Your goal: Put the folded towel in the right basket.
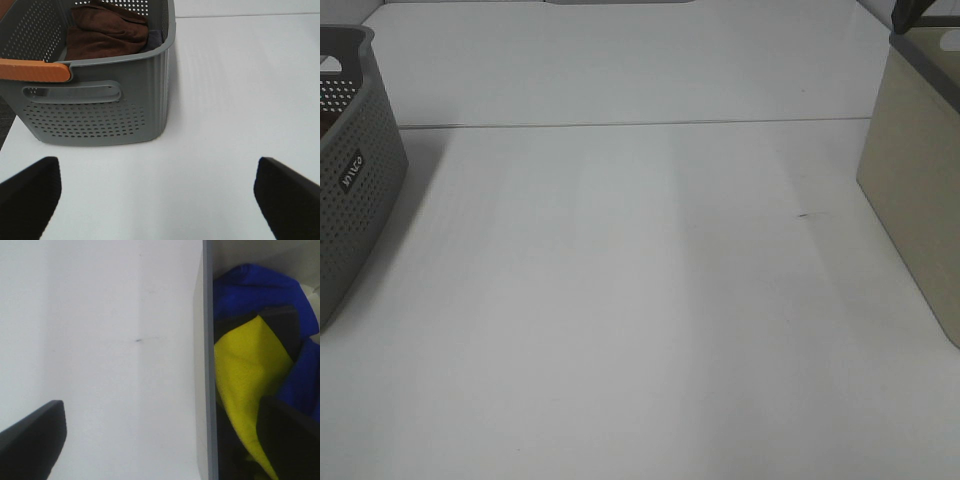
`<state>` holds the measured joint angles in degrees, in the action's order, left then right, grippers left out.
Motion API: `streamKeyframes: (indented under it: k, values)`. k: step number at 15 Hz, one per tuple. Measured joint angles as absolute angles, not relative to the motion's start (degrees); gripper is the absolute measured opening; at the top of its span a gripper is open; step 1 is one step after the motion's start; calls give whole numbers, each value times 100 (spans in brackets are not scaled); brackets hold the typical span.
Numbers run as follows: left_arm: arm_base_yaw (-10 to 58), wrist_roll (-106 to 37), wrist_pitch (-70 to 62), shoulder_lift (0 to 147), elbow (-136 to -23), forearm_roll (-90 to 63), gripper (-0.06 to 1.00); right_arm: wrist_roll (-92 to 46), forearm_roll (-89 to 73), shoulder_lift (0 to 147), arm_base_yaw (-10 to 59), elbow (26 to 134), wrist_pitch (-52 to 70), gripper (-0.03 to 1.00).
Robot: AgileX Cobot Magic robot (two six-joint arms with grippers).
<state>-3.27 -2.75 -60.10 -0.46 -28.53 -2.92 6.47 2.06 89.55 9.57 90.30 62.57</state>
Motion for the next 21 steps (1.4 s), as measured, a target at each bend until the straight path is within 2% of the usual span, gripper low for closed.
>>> streamKeyframes:
  k: [5,11,14,19,21]
  values:
    - [-327,-275,-6010,-46,-2853,-292,97,682,160,7122,957,7706,6234,98]
    - [-327,-275,-6010,-46,-2853,-292,97,682,160,3564,957,4727,5936,98]
    - [-327,-275,-6010,-46,-2853,-292,97,670,218,2172,957,3696,5867,98]
    - [-327,-275,-6010,-46,-2853,-292,97,372,189,11,957,2916,6016,98]
    - [-327,-275,-6010,-46,-2853,-292,97,264,155,-17,963,2888,6028,98]
